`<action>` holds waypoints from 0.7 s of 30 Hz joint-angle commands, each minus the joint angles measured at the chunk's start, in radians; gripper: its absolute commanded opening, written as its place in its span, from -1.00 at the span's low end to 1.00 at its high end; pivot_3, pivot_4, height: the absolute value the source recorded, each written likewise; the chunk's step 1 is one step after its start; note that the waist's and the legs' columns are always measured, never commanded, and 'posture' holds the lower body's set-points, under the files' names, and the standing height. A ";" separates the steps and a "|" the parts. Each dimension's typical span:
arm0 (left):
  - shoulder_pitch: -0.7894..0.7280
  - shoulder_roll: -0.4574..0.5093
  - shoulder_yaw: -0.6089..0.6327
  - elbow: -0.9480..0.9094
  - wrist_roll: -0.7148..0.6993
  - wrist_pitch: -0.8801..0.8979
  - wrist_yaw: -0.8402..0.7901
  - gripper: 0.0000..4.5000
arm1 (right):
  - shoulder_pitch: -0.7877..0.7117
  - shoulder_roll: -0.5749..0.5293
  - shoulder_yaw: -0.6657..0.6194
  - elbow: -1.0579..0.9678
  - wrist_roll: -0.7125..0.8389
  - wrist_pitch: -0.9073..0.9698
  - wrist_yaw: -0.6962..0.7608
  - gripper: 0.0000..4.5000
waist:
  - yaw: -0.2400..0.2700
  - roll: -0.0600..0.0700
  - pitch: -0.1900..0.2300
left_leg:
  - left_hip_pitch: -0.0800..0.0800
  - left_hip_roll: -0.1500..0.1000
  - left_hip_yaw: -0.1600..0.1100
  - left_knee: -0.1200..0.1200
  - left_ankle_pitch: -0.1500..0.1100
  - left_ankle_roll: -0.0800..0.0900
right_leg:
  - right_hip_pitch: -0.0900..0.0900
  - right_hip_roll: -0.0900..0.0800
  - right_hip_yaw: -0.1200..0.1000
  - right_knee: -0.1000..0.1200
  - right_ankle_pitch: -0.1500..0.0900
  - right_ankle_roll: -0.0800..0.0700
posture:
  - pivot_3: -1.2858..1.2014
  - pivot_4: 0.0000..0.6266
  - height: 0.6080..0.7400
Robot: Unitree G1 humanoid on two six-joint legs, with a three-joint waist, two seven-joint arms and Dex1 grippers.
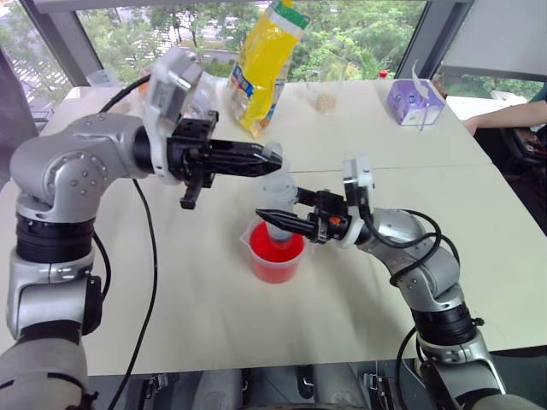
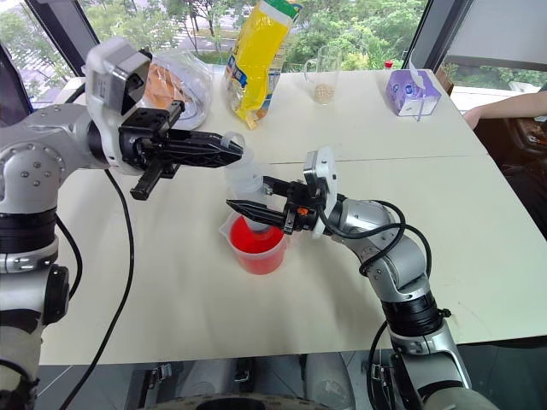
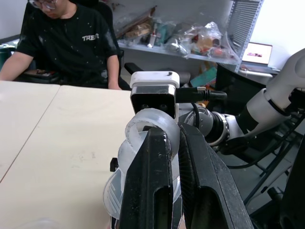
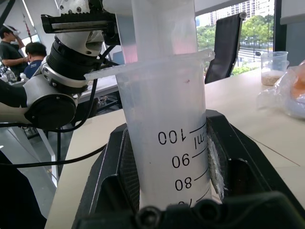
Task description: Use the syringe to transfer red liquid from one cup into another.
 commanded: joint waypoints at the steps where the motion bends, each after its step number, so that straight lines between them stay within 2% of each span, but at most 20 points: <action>1: -0.072 0.000 0.077 0.005 0.001 -0.052 0.022 -0.99 | 0.016 -0.009 0.032 -0.004 -0.007 0.015 0.024 -0.34 | 0.000 0.000 0.000 | 0.000 0.000 0.000 0.000 0.000 0.000 | 0.000 0.000 0.000 0.000 0.000 0.000 | 0.03 -0.52 1.00; 12: -0.036 0.012 0.066 -0.015 0.011 -0.039 0.008 -0.99 | -0.013 -0.006 0.014 -0.021 0.005 0.022 0.014 -0.34 | 0.000 0.000 0.000 | 0.000 0.000 0.000 0.000 0.000 0.000 | 0.000 0.000 0.000 0.000 0.000 0.000 | 0.03 -0.52 1.00; 16: -0.008 0.018 0.062 -0.022 0.016 -0.024 0.015 -0.28 | -0.046 -0.007 -0.009 -0.038 0.022 0.041 0.003 -0.34 | -0.001 0.000 0.000 | 0.000 0.000 0.000 0.000 0.000 0.000 | 0.000 0.000 0.000 0.000 0.000 0.000 | 0.03 -0.52 1.00; 21: 0.030 0.026 0.069 -0.033 0.028 -0.034 0.027 0.82 | -0.081 -0.006 -0.036 -0.060 0.046 0.073 -0.010 -0.34 | 0.000 0.000 0.000 | 0.000 0.000 0.000 0.000 0.000 0.000 | 0.000 0.000 0.000 0.000 0.000 0.000 | 0.03 -0.52 1.00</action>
